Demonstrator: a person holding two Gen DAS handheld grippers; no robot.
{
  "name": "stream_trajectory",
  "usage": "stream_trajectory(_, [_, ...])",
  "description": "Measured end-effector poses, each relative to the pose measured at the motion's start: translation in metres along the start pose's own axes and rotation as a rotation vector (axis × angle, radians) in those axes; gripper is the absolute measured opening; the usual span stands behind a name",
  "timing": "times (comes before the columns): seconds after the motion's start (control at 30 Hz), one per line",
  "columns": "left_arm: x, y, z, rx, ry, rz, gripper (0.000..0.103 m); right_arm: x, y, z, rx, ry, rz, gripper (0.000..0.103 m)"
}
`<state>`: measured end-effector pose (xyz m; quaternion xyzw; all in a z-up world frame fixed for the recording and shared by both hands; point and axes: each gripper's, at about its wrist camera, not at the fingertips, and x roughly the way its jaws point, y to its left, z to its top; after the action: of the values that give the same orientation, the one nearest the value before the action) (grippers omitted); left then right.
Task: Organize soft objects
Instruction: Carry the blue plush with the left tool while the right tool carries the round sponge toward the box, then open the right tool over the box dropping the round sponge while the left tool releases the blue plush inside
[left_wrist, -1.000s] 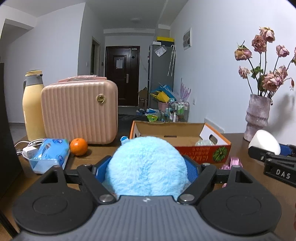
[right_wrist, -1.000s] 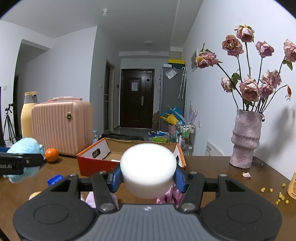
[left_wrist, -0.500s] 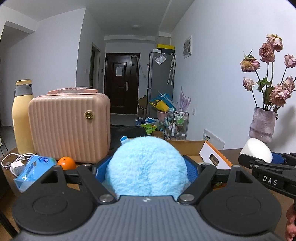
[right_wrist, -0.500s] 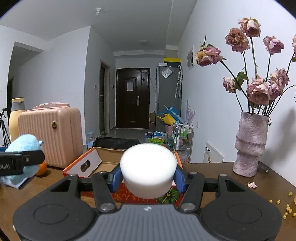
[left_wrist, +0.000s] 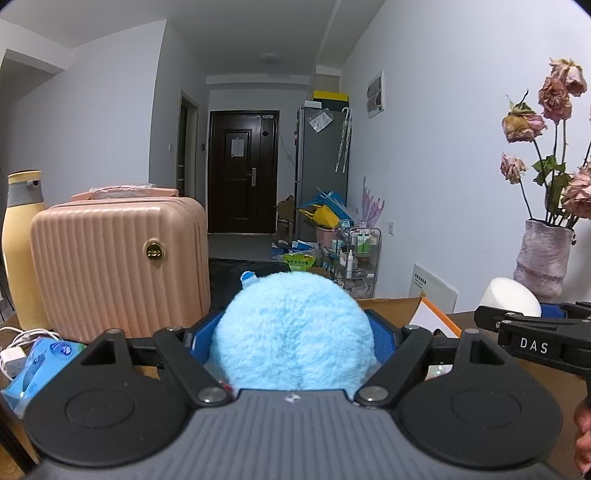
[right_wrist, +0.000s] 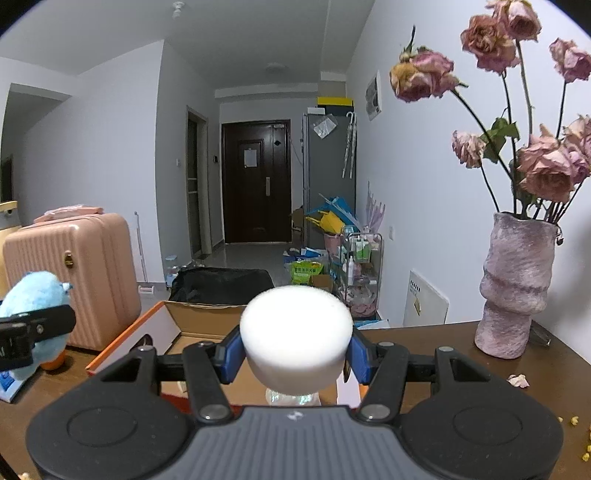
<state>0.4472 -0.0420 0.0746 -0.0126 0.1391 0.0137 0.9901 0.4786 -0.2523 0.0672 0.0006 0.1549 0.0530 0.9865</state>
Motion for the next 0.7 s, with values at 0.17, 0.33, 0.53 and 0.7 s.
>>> stream_trajectory(0.17, [0.023, -0.003, 0.004, 0.008, 0.006, 0.006, 0.082, 0.024, -0.002, 0.007, -0.011, 0.026, -0.004, 0.056])
stream_trajectory(0.33, [0.044, -0.005, 0.008, 0.012, 0.014, 0.017, 0.082, 0.044, -0.001, 0.012, -0.032, 0.046, -0.009, 0.056])
stream_trajectory(0.53, [0.066, -0.008, 0.011, 0.021, 0.018, 0.035, 0.082, 0.064, 0.003, 0.015, -0.067, 0.07, -0.007, 0.056])
stream_trajectory(0.7, [0.088, -0.007, 0.014, 0.028, 0.031, 0.059, 0.082, 0.084, 0.005, 0.02, -0.087, 0.105, 0.002, 0.056])
